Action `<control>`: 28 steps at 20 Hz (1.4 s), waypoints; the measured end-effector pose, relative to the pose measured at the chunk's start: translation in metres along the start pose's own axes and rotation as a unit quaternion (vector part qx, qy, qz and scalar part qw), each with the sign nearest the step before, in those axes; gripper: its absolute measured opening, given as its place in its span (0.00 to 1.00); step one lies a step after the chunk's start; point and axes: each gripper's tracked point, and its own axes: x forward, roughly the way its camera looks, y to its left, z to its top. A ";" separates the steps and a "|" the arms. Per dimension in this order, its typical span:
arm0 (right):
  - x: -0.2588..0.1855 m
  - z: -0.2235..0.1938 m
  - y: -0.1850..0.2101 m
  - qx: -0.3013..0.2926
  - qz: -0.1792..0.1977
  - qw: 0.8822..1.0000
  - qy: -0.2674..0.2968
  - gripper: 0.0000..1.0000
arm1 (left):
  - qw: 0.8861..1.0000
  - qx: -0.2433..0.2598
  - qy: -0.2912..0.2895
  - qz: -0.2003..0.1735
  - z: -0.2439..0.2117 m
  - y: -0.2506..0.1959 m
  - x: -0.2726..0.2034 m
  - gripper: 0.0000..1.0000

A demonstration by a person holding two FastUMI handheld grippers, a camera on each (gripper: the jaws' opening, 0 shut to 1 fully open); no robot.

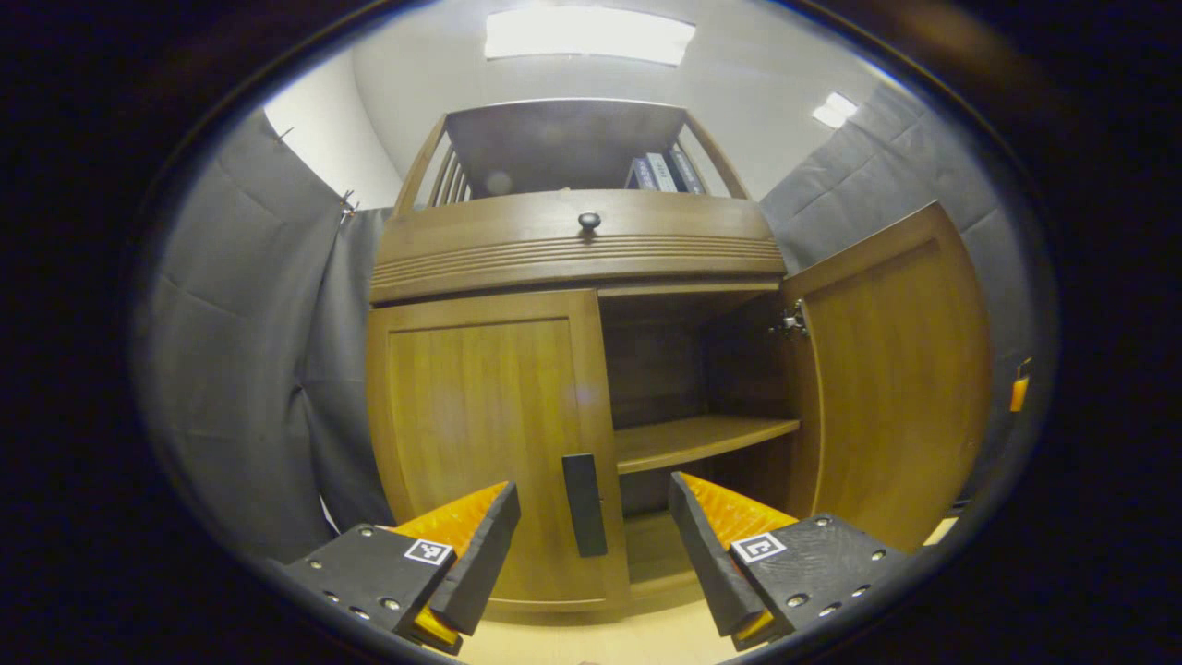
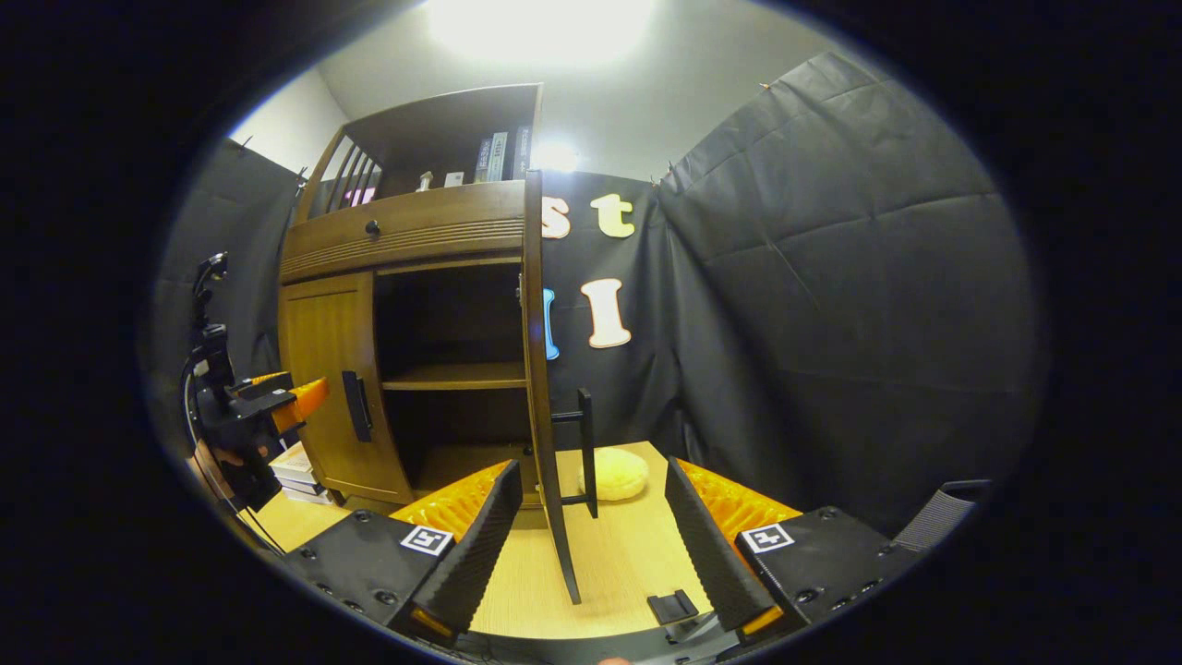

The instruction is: Open the right door of the double-door shoe cabinet with the right hand, and open the left door with the left hand.

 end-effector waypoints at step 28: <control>0.003 -0.007 0.002 -0.010 -0.030 0.999 0.027 0.98 | 0.996 -0.049 0.072 0.016 -0.089 0.007 0.127 0.27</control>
